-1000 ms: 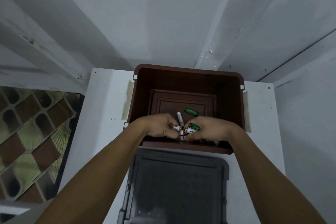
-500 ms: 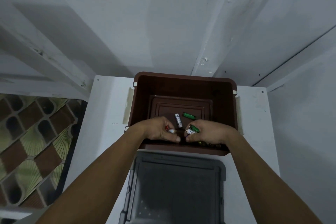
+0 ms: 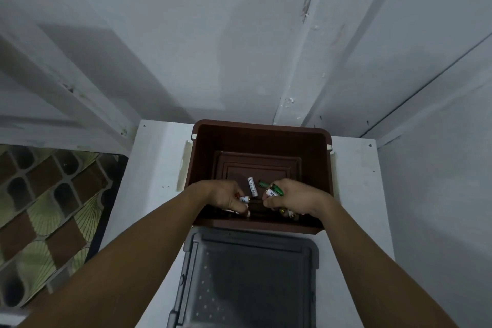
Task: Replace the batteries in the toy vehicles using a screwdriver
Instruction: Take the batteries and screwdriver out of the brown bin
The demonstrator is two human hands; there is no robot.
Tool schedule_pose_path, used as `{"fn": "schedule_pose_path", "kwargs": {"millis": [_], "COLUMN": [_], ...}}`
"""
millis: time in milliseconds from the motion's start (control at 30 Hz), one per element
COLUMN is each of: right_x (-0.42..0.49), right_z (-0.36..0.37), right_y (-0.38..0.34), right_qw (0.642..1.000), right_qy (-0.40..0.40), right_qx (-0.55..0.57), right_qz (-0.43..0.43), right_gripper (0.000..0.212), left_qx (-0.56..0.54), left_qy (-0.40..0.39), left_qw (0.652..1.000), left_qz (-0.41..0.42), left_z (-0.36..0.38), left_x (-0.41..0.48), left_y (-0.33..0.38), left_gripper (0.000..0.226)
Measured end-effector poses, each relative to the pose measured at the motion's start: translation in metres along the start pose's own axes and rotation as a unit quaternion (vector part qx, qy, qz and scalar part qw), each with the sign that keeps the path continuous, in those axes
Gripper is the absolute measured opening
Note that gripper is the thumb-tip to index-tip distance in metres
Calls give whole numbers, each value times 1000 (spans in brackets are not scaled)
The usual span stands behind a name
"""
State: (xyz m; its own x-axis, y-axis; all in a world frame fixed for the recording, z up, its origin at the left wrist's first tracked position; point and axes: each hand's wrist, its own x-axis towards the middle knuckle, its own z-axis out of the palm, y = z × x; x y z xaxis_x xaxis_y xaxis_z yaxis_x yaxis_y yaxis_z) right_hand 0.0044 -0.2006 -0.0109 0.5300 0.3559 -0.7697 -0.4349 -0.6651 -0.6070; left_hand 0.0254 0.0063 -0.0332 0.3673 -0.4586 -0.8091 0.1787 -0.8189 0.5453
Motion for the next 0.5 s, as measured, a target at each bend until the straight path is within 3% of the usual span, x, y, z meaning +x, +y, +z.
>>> {"fn": "schedule_pose_path", "kwargs": {"millis": [167,333,500], "right_x": [-10,-47,-109], "right_z": [0,-8,-18], "right_y": [-5,-29,-92], "right_qw": [991,963,948], "right_qy": [31,58,66], "right_qx": [129,264,308], "right_qz": [-6,-4,-49], "right_gripper": [24,20,15], "left_qx": [-119,-311,-369], "left_qy": [57,109,162], "left_qw": [990,937,904], "left_qz": [44,115,144], "left_z": [-2,0,-10], "left_x": [-17,-67,-147], "left_y": [8,28,56], "left_gripper": [16,23,16]}}
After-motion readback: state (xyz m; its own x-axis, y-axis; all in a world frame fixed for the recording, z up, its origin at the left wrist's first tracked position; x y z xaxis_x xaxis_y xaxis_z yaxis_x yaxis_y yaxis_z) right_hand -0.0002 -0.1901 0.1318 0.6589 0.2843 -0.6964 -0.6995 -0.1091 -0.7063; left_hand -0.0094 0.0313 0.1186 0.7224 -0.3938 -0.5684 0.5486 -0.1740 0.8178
